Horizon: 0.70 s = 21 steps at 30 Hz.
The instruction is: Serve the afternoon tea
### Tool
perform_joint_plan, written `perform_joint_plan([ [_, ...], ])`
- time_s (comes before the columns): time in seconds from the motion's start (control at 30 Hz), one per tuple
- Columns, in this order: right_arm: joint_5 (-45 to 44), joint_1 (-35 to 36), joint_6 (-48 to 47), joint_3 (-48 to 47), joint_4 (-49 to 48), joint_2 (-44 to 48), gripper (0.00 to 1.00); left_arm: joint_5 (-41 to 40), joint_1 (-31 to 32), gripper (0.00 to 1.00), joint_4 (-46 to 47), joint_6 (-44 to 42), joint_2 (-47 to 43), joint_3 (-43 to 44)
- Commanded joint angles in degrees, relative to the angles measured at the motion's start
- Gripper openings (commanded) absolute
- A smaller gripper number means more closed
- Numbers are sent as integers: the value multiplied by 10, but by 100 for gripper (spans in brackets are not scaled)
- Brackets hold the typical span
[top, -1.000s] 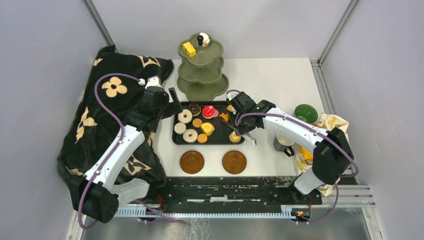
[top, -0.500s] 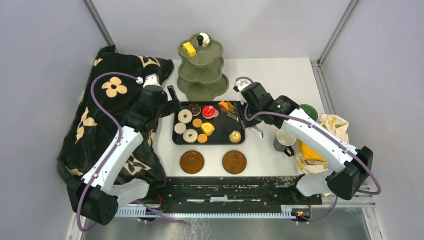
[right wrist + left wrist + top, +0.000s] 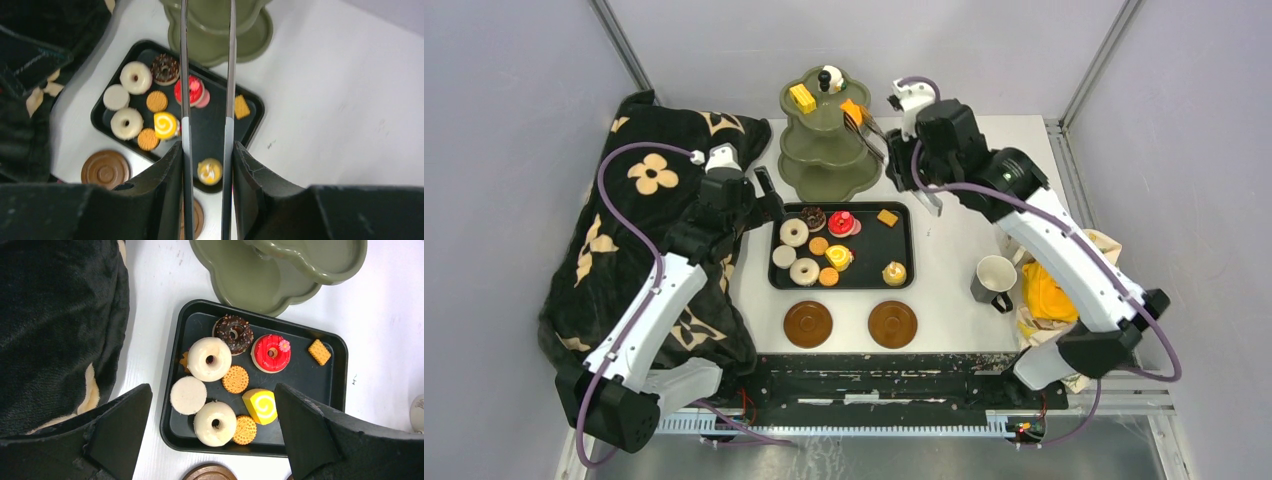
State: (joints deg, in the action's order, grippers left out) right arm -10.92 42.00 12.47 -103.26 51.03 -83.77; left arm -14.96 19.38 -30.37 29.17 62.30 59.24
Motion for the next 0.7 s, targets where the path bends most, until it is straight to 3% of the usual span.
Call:
perform_joint_plan([
  [0.0, -36, -6, -47, -101, -48, -79, 7, -3, -3, 99, 14, -22, -6, 37],
  [0.23, -41, -33, -47, -229, -42, -197, 7, -19, -6, 99, 11, -32, 6, 50],
  [0.67, -5, -78, -27, -267, -67, -268, 8, -6, -23, 99, 28, -36, 34, 52],
])
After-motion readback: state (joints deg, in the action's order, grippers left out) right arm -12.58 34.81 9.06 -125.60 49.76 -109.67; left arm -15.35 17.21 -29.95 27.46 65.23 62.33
